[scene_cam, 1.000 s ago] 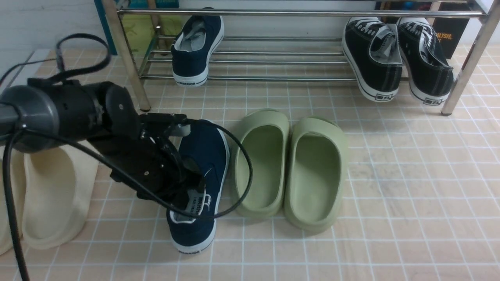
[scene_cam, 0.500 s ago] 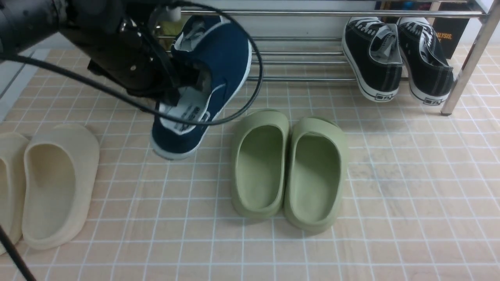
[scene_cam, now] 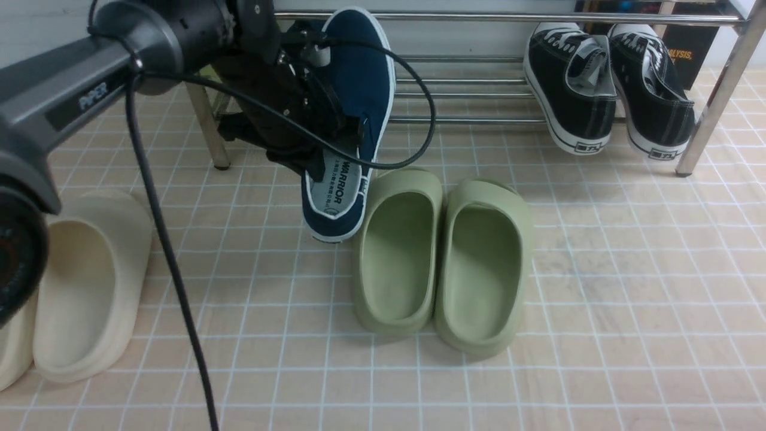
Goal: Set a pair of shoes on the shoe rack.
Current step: Use the left arm to put a shoe into the shoe rack
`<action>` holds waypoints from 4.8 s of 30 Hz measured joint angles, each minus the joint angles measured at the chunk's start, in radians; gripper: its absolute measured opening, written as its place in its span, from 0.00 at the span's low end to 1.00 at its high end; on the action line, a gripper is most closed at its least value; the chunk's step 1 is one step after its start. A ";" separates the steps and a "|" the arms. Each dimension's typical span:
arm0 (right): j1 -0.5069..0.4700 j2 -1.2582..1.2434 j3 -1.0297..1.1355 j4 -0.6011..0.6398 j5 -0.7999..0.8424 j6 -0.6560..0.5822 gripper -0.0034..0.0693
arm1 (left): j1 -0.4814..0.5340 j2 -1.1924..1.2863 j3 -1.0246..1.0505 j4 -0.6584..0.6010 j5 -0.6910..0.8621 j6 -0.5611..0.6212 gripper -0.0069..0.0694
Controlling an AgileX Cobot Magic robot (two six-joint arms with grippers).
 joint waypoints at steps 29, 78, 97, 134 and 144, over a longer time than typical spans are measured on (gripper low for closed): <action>0.000 0.000 0.000 0.000 0.000 0.000 0.37 | -0.005 -0.042 -0.146 -0.007 0.215 0.130 0.12; 0.000 0.000 0.000 0.000 0.000 0.000 0.37 | -0.005 0.228 -0.365 -0.010 -0.276 -0.098 0.14; 0.000 0.000 0.000 0.000 0.000 0.000 0.37 | -0.004 0.274 -0.374 0.073 -0.376 -0.129 0.40; 0.000 0.000 0.000 0.000 0.001 0.000 0.37 | -0.003 0.284 -0.393 0.060 -0.348 -0.064 0.17; 0.000 0.000 0.000 0.000 0.001 0.000 0.37 | -0.002 0.274 -0.393 0.112 -0.357 -0.107 0.14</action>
